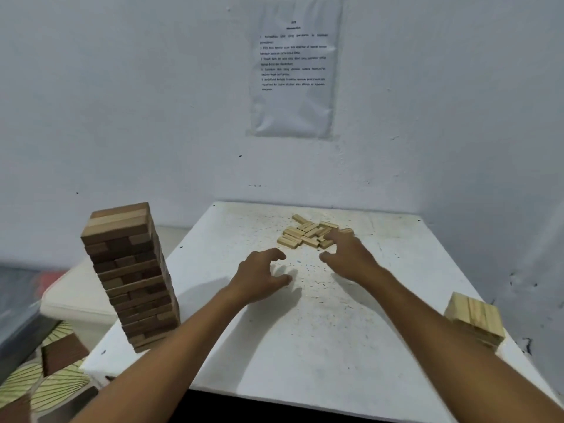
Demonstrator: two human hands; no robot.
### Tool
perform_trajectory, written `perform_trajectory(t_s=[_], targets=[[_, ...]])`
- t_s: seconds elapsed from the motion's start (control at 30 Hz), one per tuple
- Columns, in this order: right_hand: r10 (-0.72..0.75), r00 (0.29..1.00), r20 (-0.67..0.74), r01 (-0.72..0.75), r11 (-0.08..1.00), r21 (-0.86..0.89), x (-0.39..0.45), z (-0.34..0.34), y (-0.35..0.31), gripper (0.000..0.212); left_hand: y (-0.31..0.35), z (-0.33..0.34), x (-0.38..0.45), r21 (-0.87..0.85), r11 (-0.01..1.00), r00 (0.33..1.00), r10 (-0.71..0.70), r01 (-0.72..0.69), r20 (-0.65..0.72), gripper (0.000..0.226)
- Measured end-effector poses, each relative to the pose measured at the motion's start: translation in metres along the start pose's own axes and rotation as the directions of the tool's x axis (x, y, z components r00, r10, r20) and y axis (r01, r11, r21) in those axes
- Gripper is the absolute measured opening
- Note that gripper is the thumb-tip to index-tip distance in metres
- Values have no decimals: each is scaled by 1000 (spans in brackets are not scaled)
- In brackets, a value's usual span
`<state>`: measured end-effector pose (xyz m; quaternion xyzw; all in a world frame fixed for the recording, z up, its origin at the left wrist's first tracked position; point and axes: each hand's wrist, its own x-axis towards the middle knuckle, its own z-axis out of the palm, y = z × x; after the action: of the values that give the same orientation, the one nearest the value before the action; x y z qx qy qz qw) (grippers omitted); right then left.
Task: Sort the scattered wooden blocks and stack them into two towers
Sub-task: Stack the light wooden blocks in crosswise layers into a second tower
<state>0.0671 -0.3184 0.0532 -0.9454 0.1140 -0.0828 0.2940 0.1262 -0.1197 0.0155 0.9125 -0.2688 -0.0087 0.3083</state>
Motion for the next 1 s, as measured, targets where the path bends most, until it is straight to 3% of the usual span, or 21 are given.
perform_trajectory(t_s=[0.2, 0.33, 0.57, 0.83, 1.0], targets=[[239, 948, -211, -240, 971, 25, 43, 35, 32, 51, -18, 20, 26, 7, 1000, 999, -14, 14, -31, 71], [297, 931, -214, -308, 951, -21, 81, 40, 45, 55, -21, 33, 72, 1, 999, 996, 36, -36, -85, 68], [250, 952, -179, -291, 921, -261, 137, 49, 50, 51, -8, 49, 155, 132, 987, 995, 95, -90, -33, 40], [247, 967, -66, -253, 882, -397, 159, 67, 45, 50, -11, 65, 180, 308, 943, 977, 69, -129, 200, 50], [111, 992, -65, -128, 902, -412, 152, 75, 47, 45, -17, 66, 170, 244, 955, 979, 132, -167, 153, 48]])
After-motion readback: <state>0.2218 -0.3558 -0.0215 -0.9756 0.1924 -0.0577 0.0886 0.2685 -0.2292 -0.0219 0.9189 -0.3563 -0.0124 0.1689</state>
